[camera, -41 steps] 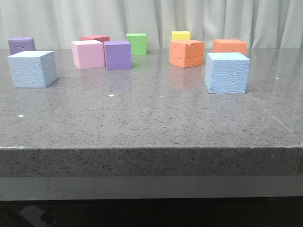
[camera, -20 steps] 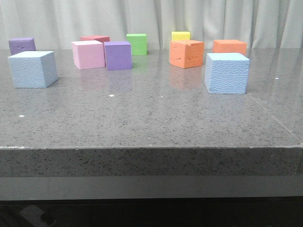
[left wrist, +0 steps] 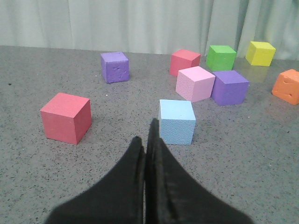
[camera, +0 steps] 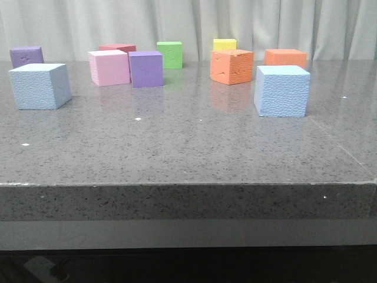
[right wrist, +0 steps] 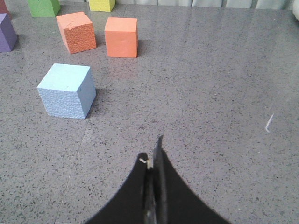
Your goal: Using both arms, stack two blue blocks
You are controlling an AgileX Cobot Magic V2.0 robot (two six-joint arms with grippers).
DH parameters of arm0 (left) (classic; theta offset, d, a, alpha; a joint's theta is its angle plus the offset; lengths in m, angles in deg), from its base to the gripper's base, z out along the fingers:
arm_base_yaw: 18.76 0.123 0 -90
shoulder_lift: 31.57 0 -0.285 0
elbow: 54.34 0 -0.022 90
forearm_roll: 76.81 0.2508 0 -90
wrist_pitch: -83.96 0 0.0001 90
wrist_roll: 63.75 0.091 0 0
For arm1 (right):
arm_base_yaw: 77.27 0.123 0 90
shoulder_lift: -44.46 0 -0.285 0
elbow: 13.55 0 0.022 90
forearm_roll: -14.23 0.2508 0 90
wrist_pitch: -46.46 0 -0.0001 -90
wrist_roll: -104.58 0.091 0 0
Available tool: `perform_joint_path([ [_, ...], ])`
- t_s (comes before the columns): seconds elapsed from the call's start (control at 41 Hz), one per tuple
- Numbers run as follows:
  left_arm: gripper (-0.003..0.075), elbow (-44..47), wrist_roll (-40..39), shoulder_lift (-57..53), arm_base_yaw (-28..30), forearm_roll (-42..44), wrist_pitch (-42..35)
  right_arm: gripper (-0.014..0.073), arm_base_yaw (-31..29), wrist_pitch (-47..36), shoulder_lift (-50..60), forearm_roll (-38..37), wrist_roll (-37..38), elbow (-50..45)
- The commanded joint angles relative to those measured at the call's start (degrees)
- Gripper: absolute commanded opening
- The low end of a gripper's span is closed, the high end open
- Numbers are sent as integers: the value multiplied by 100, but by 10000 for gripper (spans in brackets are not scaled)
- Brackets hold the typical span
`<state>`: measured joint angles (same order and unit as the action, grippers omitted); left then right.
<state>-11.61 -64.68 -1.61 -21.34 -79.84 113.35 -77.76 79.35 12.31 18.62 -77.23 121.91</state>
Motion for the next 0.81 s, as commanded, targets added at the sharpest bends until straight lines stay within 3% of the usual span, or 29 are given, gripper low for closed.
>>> perform_joint_path([
  [0.0,-20,-141,-15,84,13,-33,-424,-67,-35,-502,-77,33,-11,180],
  [0.22,-15,-141,-15,84,13,-22,-519,-60,-35,-495,-78,38,1,180],
  [0.269,20,-141,-15,84,13,6,-548,-30,-35,-502,-78,49,64,180],
  [0.317,99,-141,-15,84,13,32,-603,62,-35,-558,-78,49,103,180],
  [0.44,418,-141,-15,84,13,167,-630,394,-35,-647,-78,35,96,180],
  [0.488,512,-141,-15,84,13,167,-630,494,-35,-659,-78,35,96,180],
  [0.537,557,-141,-15,84,13,157,-630,552,-35,-658,-78,35,96,180],
  [0.781,513,-141,-15,84,13,146,-630,574,-35,-652,-78,35,96,180],
])
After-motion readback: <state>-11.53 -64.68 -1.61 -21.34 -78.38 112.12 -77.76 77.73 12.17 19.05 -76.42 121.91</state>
